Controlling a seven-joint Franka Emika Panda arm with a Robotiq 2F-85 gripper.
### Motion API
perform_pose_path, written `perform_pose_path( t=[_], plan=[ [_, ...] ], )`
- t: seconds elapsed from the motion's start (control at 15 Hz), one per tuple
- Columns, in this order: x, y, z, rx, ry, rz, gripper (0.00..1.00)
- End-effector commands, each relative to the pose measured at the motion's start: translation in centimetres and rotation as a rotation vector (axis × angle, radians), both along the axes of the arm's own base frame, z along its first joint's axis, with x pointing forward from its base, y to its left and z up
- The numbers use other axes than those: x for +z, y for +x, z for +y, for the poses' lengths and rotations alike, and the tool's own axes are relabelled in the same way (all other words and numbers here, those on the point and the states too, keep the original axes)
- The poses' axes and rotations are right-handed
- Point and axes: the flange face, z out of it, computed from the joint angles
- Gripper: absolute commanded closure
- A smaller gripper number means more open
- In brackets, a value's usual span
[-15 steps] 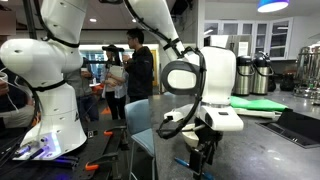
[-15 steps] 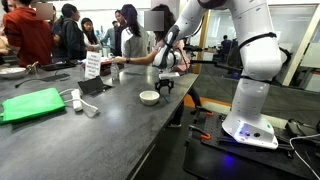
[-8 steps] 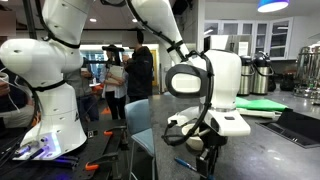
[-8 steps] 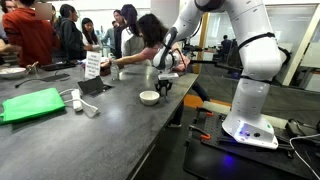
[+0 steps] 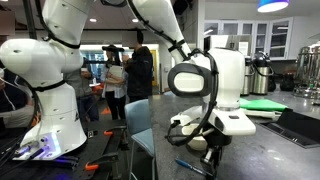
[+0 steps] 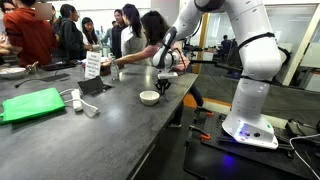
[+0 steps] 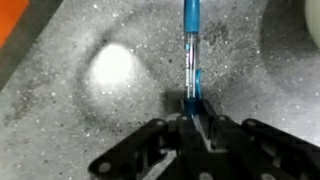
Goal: Put the blue pen in the white bowl
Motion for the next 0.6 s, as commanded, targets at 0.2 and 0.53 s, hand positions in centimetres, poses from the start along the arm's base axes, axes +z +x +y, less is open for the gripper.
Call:
perform_pose_path(
  t=[0.2,0.53],
  plan=[
    [3.9,-0.1,-1.1,-0.026,-0.048,-0.024,0.96],
    [9.0,0.6,0.7,0.019,-0.055,-0.075,0.96]
  ],
)
